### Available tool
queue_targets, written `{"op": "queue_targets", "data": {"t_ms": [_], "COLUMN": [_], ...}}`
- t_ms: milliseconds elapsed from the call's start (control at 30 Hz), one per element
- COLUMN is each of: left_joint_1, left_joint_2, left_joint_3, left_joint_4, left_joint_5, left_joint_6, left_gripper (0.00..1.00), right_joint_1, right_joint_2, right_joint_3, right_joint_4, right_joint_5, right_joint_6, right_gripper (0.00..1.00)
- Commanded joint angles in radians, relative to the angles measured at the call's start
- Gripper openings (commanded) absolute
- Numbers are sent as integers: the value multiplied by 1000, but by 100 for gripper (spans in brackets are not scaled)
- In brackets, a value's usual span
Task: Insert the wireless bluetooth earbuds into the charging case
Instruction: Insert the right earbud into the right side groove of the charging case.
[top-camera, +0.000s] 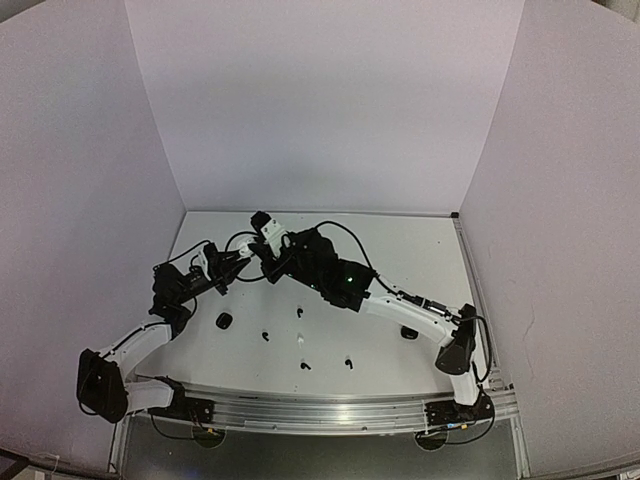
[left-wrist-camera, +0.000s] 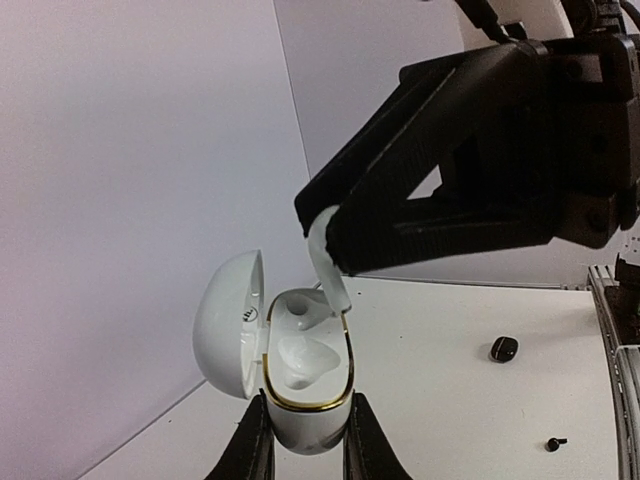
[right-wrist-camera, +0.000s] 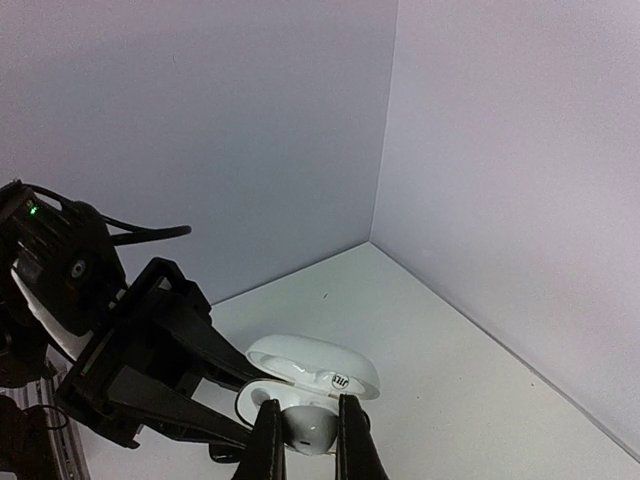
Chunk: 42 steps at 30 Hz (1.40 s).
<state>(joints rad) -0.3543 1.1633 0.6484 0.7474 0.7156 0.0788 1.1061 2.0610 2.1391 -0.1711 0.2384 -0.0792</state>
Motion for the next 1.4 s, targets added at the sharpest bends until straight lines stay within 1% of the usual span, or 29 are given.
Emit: {"op": "queue_targets", "data": {"t_ms": [0, 133, 367, 733, 1000, 1367], "left_joint_1": [-12, -15, -16, -18, -19, -17], "left_joint_2": [-42, -47, -42, -37, -33, -34], "left_joint_3": [-1, -3, 5, 16, 10, 17], "left_joint_4": [-18, -27, -31, -27, -10, -46], "left_joint_5": [-47, -47, -52, -56, -61, -59], "left_joint_6": [15, 18, 0, -31, -49, -50], "left_gripper": [0, 0, 0, 0, 0, 0], "right_joint_1": [-5, -7, -7, -7, -7, -8], "right_joint_2": [26, 27, 21, 48, 37, 31], "right_joint_3": [41, 40, 30, 36, 6, 20], "right_joint_4": [42, 42, 50, 81, 85, 91], "right_joint_5": [-16, -13, 37, 39, 58, 82], "right_joint_6": [-28, -35, -75, -129, -176, -241], "right_gripper": [0, 0, 0, 0, 0, 0]}}
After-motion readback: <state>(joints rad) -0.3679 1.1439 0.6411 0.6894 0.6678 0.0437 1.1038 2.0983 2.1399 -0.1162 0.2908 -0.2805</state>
